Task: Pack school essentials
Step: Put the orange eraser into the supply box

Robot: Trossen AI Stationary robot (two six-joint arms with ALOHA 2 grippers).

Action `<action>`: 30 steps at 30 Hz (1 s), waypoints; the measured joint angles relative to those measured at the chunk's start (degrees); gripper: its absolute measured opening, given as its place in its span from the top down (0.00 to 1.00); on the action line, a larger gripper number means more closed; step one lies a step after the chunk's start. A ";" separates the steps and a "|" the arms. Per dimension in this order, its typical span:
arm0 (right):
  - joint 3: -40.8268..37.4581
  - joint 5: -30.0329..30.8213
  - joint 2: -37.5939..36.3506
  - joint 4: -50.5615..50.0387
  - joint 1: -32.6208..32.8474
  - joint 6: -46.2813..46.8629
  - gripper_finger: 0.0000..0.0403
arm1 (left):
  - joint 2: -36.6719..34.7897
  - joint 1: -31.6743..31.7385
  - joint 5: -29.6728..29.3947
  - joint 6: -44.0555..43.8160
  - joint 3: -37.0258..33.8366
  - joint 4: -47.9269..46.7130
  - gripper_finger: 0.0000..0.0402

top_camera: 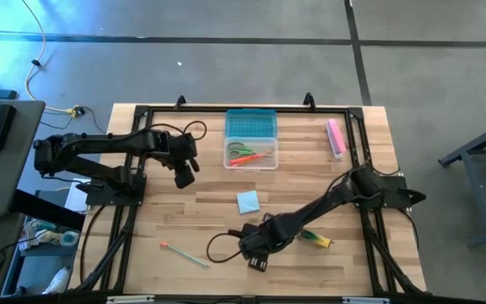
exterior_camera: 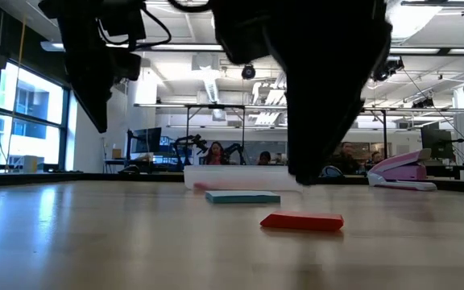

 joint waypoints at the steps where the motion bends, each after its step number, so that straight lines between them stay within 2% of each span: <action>1: 0.00 -0.18 0.56 0.29 0.00 0.04 0.49 | 0.00 0.02 0.00 0.02 0.00 -0.32 0.61; 19: 0.31 3.58 5.19 0.31 0.00 1.29 0.50 | 0.04 0.02 -0.02 0.11 0.00 -0.37 0.61; 22: 0.36 2.61 6.27 -0.10 -0.07 2.79 0.56 | 0.04 0.02 -0.47 0.19 0.00 -0.38 0.61; 26: 0.61 -0.36 7.38 -0.71 -0.10 3.15 0.69 | 0.04 0.02 -1.08 1.18 0.00 -0.40 0.61; 30: 0.77 0.31 7.42 -0.52 0.25 3.07 0.80 | 0.04 0.02 -1.27 1.20 0.00 -0.42 0.61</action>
